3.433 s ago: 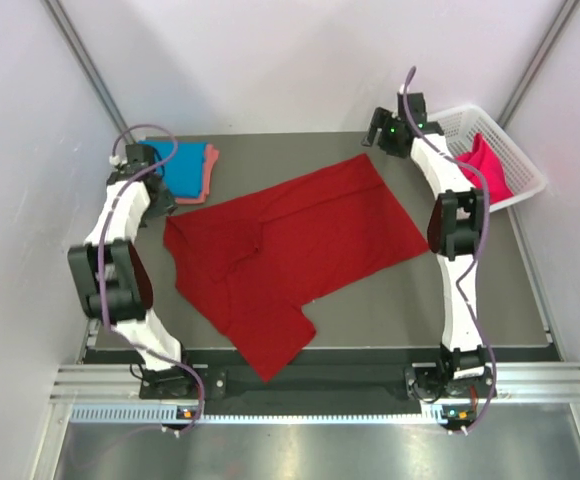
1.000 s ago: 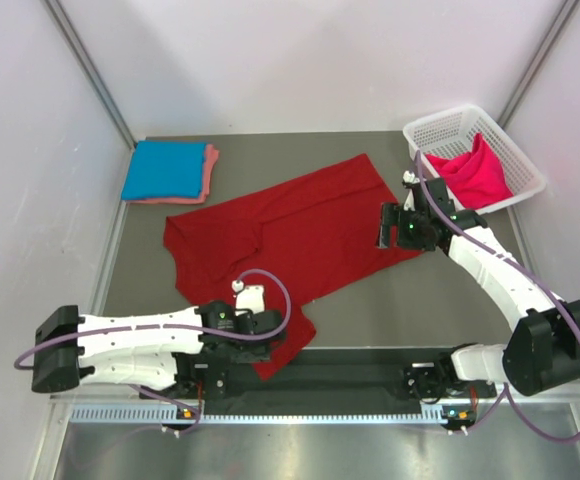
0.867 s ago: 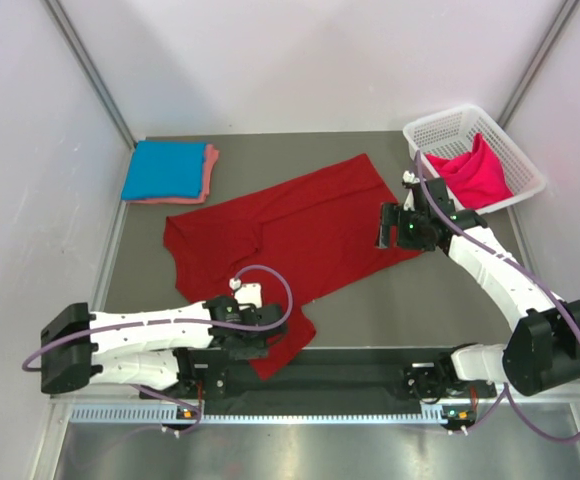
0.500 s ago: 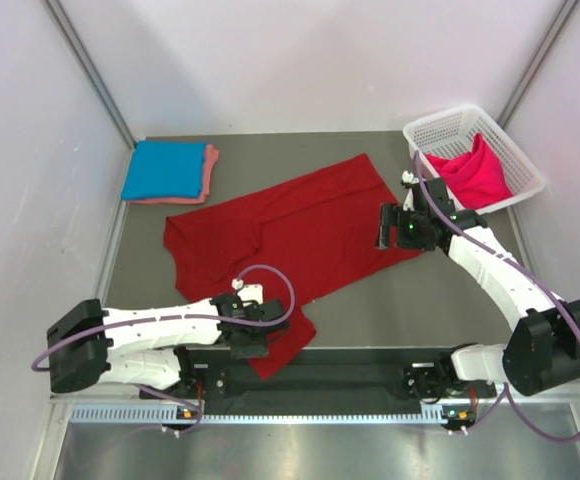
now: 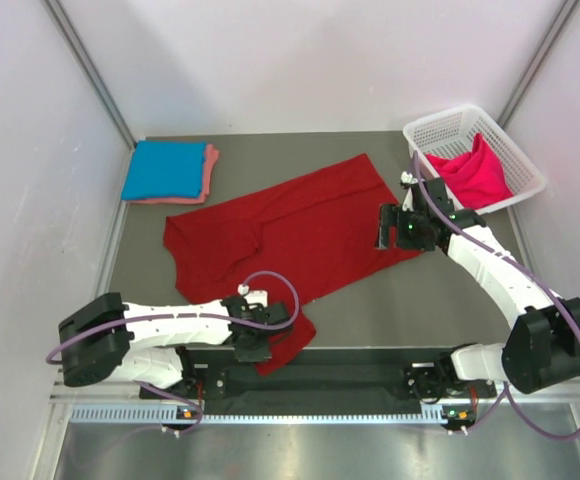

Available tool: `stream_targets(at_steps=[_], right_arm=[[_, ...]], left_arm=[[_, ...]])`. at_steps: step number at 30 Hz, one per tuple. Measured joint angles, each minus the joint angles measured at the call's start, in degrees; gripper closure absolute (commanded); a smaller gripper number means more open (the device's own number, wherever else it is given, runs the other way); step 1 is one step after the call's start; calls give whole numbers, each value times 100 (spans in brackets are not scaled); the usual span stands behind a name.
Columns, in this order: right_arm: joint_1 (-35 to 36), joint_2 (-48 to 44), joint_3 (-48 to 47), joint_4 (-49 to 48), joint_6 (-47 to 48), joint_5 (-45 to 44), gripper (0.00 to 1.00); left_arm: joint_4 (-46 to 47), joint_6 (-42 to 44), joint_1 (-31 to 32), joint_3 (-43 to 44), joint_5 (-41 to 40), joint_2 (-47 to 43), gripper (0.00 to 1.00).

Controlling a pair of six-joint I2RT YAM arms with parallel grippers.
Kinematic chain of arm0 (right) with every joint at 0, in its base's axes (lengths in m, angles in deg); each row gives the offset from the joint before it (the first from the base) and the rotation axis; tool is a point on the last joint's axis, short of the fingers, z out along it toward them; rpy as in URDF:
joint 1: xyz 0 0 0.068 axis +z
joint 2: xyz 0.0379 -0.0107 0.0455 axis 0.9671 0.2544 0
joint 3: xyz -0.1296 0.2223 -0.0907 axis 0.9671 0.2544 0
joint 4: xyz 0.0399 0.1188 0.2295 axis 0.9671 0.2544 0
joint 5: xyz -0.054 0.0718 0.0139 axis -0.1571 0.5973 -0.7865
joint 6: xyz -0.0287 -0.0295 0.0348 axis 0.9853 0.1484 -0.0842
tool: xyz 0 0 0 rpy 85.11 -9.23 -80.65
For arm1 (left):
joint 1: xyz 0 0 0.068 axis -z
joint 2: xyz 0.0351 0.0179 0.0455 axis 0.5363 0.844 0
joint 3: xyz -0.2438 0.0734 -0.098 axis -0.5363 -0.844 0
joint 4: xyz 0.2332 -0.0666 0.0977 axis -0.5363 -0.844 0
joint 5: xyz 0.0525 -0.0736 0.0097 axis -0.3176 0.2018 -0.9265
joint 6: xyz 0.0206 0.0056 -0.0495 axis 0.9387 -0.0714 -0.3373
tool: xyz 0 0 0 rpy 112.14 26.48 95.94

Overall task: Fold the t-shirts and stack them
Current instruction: Fold the tshirt

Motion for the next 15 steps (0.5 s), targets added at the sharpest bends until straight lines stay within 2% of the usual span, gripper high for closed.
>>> stream_targets(at_steps=[2,4,8,9,12,15], right_arm=[[-11,0,0,-9,2,-2,16],[-31,0,4,-26,4,-2,16],[-66,0,7,-35,9,-4,16],[-76,0,7,-35,9,-4,16],[-114,0,9,-35,7,-26,19],[-195,11,9,-28,-20,-125,26]], left_arm=[[96,2,-2,-63,0,11,81],[199,-4,-7,-131,0,22,89],[267,2,-17,-168,-11,20,95],[229,11,-15,-149,-22,20,99],[-101,127,-13,129,-46,48,100],[-452,319,-9,656,-162,168,100]])
